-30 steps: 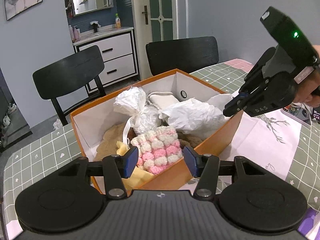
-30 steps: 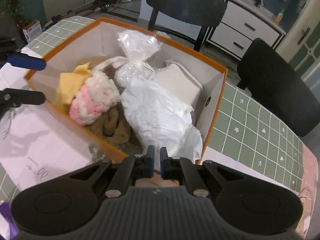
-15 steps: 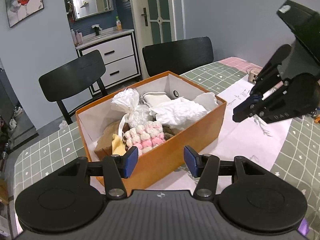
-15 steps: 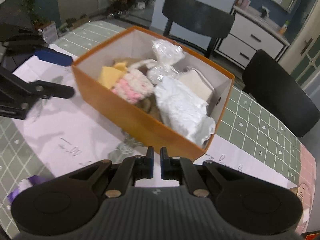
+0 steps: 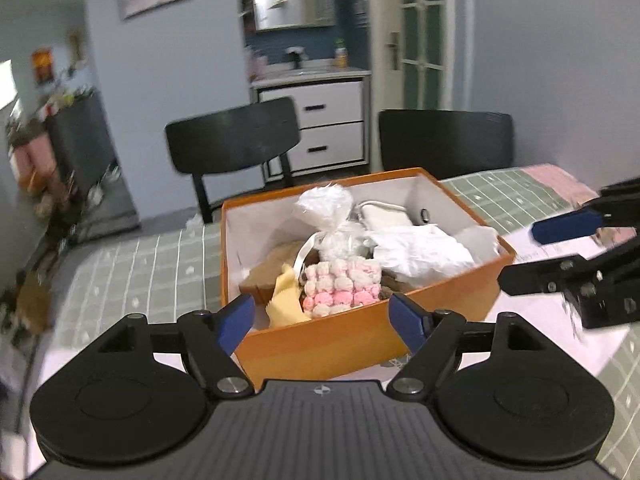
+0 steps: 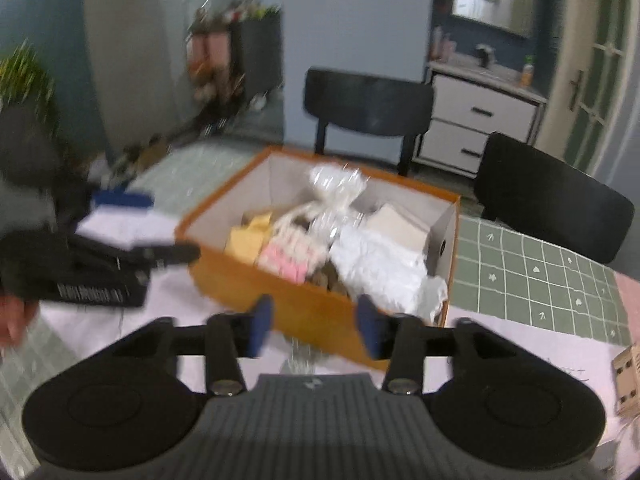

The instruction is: Organize soft objects

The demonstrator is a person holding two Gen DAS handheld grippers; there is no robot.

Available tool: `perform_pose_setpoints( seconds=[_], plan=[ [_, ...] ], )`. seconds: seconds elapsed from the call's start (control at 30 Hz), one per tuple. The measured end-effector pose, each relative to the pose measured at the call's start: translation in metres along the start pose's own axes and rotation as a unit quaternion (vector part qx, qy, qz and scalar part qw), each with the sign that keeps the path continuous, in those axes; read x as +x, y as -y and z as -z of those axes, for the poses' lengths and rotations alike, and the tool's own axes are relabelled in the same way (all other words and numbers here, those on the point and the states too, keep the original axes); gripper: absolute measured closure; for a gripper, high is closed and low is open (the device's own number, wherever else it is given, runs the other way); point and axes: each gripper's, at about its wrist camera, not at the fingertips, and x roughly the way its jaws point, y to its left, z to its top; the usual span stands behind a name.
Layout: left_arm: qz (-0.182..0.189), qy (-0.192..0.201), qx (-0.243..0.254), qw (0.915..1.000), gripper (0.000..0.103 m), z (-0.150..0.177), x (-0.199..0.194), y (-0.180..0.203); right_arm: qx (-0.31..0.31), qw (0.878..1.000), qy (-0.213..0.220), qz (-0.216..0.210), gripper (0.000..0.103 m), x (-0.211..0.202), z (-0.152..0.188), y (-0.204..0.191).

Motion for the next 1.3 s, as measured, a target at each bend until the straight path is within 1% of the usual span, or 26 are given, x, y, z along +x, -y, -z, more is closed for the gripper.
perform_pose_setpoints(
  seconds=[0.03, 0.07, 0.1, 0.13, 0.2, 0.23, 0.3, 0.37, 0.43, 0.5, 0.57, 0.67, 0.8, 0.9, 0.97, 1.03, 1.13, 1.3],
  plan=[
    [-0.003, -0.003, -0.016, 0.9999, 0.012, 0.0, 0.003, -0.002, 0.007, 1.0, 0.01, 0.005, 0.025, 0.002, -0.001, 0.0],
    [-0.007, -0.006, -0.032, 0.9994, 0.012, 0.0, 0.007, -0.004, 0.013, 1.0, 0.02, 0.011, 0.011, 0.004, -0.001, 0.0],
    [-0.018, -0.012, -0.051, 0.9985, 0.01, -0.001, 0.011, -0.006, 0.02, 0.999, 0.028, 0.017, 0.008, 0.006, -0.002, 0.0],
    [-0.03, -0.019, -0.061, 0.9975, 0.01, -0.002, 0.014, -0.006, 0.028, 0.999, 0.033, 0.021, 0.008, 0.008, -0.002, 0.0],
    [-0.052, -0.033, -0.052, 0.9968, 0.01, -0.006, 0.021, -0.004, 0.047, 0.998, 0.035, 0.033, 0.003, 0.015, -0.003, 0.001],
    [-0.063, -0.026, -0.041, 0.9968, 0.01, -0.008, 0.023, -0.003, 0.053, 0.997, 0.034, 0.046, 0.003, 0.018, -0.005, 0.002],
    [-0.082, -0.012, -0.041, 0.9957, 0.01, -0.01, 0.024, -0.002, 0.068, 0.994, 0.027, 0.079, 0.003, 0.029, -0.009, 0.004],
    [-0.082, -0.004, -0.056, 0.995, 0.01, -0.014, 0.027, -0.007, 0.086, 0.99, 0.017, 0.109, 0.003, 0.037, -0.015, 0.008],
    [-0.071, -0.009, -0.074, 0.9947, 0.01, -0.018, 0.032, -0.011, 0.103, 0.987, 0.017, 0.124, 0.003, 0.043, -0.022, 0.01],
    [-0.066, -0.032, -0.082, 0.9939, 0.01, -0.021, 0.038, -0.013, 0.11, 0.986, 0.027, 0.121, 0.003, 0.044, -0.024, 0.012],
    [-0.068, -0.044, -0.084, 0.9932, 0.01, -0.022, 0.042, -0.013, 0.119, 0.986, 0.037, 0.114, 0.003, 0.044, -0.026, 0.014],
    [-0.075, -0.037, -0.087, 0.9927, 0.01, -0.018, 0.044, -0.012, 0.134, 0.984, 0.04, 0.11, 0.003, 0.045, -0.025, 0.016],
    [-0.072, -0.033, -0.087, 0.993, 0.01, -0.014, 0.046, -0.011, 0.116, 0.985, 0.036, 0.125, 0.003, 0.053, -0.019, 0.008],
    [-0.071, -0.028, -0.085, 0.9934, 0.01, -0.015, 0.047, -0.009, 0.111, 0.986, 0.034, 0.121, 0.003, 0.058, -0.016, 0.003],
    [-0.08, -0.026, -0.081, 0.9932, 0.01, -0.015, 0.047, -0.008, 0.108, 0.986, 0.038, 0.117, 0.003, 0.059, -0.014, -0.001],
    [-0.083, -0.028, -0.071, 0.9936, 0.01, -0.017, 0.048, -0.008, 0.106, 0.986, 0.042, 0.123, 0.003, 0.061, -0.012, -0.003],
    [-0.075, -0.028, -0.084, 0.9932, 0.01, -0.018, 0.051, -0.013, 0.105, 0.986, 0.041, 0.126, 0.003, 0.065, -0.012, -0.004],
    [-0.087, -0.024, -0.074, 0.9932, 0.01, -0.018, 0.049, -0.01, 0.103, 0.985, 0.039, 0.13, 0.003, 0.066, -0.01, -0.004]
  ],
)
